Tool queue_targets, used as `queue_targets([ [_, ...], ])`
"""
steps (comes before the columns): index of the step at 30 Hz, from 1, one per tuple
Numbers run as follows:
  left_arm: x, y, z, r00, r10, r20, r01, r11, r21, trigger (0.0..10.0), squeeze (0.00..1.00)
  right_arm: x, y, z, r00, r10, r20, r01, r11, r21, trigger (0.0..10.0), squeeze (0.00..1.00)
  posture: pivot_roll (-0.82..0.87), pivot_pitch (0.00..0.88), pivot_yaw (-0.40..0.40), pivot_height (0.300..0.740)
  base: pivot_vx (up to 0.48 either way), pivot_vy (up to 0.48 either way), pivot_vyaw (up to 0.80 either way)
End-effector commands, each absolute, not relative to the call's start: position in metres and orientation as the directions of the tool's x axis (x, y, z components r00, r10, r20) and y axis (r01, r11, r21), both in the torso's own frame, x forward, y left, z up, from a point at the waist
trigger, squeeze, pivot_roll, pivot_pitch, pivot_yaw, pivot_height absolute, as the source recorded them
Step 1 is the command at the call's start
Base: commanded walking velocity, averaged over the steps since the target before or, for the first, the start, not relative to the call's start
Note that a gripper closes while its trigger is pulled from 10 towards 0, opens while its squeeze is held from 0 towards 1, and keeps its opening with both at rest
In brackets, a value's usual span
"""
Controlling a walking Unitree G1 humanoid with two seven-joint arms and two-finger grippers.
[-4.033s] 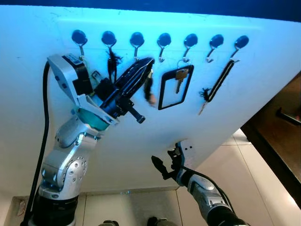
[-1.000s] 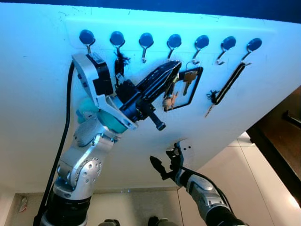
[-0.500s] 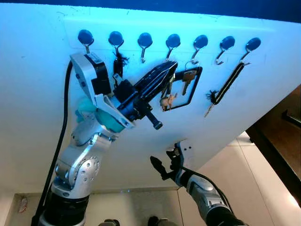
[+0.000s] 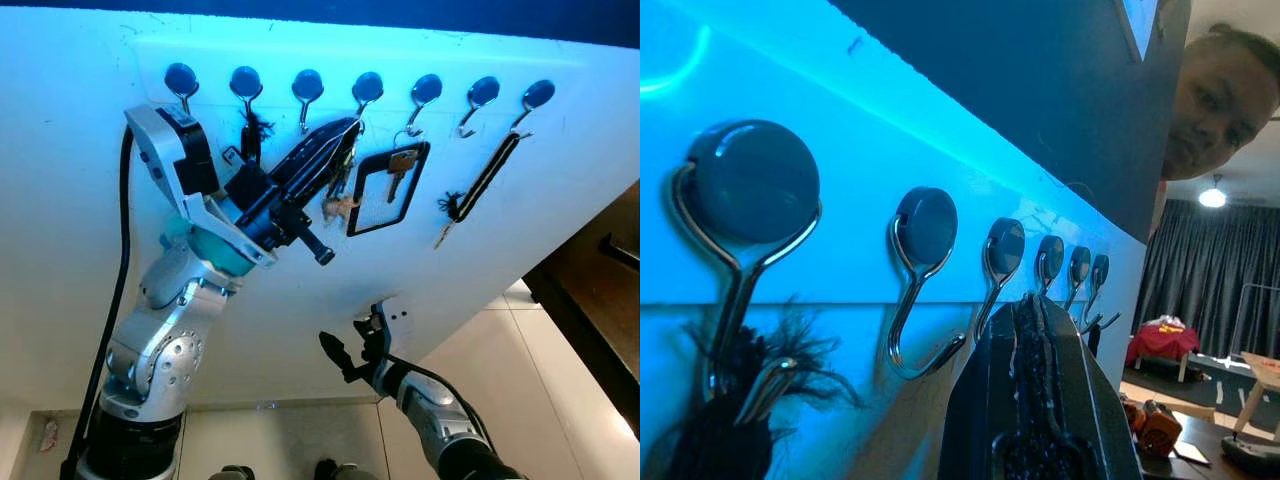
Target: Hang keys on a hook
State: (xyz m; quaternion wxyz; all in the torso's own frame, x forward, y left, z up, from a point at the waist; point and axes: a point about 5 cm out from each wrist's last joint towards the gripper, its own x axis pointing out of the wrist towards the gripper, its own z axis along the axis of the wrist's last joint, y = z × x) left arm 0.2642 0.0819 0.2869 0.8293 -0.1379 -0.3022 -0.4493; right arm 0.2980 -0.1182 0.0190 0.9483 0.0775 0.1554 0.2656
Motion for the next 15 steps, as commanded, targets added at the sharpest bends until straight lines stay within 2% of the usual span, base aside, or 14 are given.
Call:
queue_targets([
  [1, 0.264, 0.08, 0.285, 0.411, -0.666, 0.622, 0.832, 0.553, 0.041, 10.0, 0.0, 0.292, -0.121, 0.012, 0.81, 0.519, -0.273, -0.463, 0.852, 0.245, 10.0, 0.0, 0.09, 0.099, 0.004, 0.74, 0.0, 0.0, 0.0],
  [15, 0.267, 0.073, 0.271, 0.451, -0.717, 0.532, 0.829, 0.557, 0.049, 10.0, 0.0, 0.291, -0.123, 0.012, 0.808, 0.521, -0.274, -0.468, 0.851, 0.239, 10.0, 0.0, 0.09, 0.099, -0.001, 0.74, 0.0, 0.0, 0.0],
])
